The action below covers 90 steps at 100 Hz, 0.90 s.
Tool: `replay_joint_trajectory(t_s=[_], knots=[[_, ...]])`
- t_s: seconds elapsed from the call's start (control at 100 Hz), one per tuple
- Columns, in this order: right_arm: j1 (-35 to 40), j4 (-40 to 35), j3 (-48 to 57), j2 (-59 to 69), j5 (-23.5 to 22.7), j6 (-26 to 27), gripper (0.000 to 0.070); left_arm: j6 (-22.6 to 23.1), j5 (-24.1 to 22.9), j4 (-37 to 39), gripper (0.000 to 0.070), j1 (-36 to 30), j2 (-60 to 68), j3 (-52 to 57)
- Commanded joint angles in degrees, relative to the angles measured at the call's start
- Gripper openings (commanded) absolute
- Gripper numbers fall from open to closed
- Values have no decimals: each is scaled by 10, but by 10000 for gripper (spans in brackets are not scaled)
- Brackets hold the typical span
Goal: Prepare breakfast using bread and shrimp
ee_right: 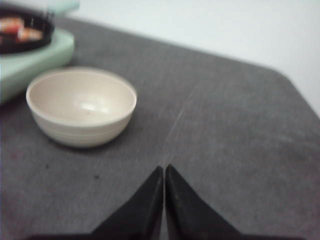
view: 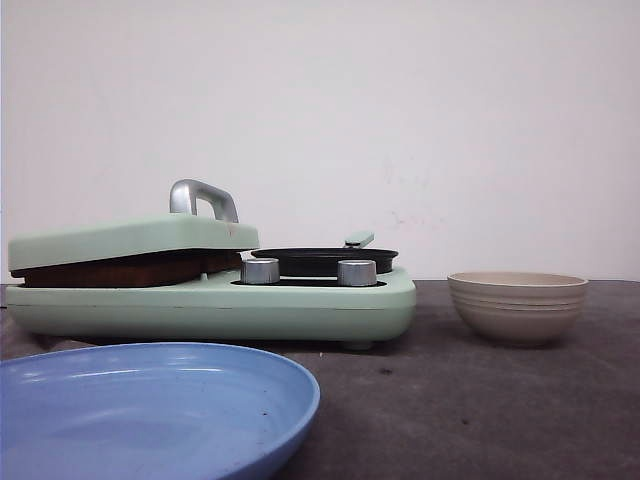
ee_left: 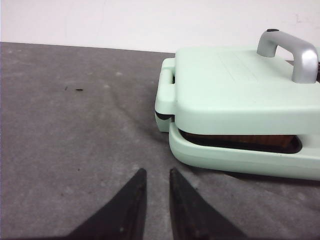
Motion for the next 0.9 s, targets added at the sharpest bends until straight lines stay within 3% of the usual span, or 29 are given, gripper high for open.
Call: replay_joint_trajectory(t_s=[0.0, 0.26, 0.39, 0.89], knots=[[-1, -7, -3, 3, 2, 22, 0, 3, -1, -3, 3, 2, 0, -10], [-1, -6, -3, 3, 2, 23, 0, 3, -1, -3, 3, 2, -1, -10], [0, 14, -3, 3, -35, 19, 0, 3, -1, -3, 3, 2, -1, -10], [0, 15, -3, 3, -35, 19, 0, 3, -1, -3, 3, 2, -1, -10]])
